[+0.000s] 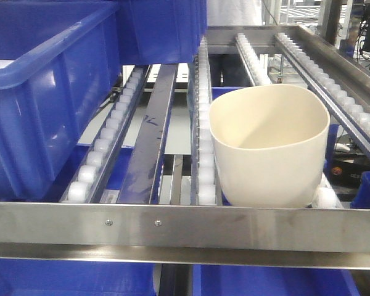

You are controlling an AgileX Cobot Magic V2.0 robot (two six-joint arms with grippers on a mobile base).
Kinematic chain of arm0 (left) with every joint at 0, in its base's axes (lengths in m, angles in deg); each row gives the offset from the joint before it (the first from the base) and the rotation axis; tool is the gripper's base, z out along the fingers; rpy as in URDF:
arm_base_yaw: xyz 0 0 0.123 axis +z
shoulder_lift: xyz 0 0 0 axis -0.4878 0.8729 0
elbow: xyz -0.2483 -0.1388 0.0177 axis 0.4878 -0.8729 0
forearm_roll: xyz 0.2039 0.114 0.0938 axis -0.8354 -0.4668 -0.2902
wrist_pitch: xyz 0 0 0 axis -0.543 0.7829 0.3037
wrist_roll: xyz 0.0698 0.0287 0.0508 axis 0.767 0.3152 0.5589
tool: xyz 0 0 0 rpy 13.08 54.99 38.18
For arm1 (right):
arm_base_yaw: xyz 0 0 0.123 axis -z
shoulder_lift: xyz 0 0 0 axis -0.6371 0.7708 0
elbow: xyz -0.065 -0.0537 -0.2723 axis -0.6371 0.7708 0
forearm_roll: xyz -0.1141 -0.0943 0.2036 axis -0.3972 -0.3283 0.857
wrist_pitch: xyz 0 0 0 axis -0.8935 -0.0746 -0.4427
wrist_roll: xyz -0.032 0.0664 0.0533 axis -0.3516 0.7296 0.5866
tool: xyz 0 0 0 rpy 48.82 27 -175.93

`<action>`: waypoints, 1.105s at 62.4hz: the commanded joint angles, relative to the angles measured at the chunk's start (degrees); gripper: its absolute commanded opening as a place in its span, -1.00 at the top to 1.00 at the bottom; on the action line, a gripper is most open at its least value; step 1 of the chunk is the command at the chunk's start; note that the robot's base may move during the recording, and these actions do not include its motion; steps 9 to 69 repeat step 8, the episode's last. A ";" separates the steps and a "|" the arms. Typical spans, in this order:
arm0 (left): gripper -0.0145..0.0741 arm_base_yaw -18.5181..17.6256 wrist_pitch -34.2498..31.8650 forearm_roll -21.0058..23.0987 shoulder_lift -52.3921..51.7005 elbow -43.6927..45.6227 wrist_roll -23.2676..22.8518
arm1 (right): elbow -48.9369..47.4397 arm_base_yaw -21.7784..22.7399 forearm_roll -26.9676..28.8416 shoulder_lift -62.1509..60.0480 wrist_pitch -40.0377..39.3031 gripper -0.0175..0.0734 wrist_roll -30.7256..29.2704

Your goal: Move white bin to right shelf second layer

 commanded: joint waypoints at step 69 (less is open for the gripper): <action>0.48 -0.24 -4.61 0.43 -0.95 -1.52 -0.30 | -0.06 0.33 -0.58 -1.02 -5.57 0.51 -0.03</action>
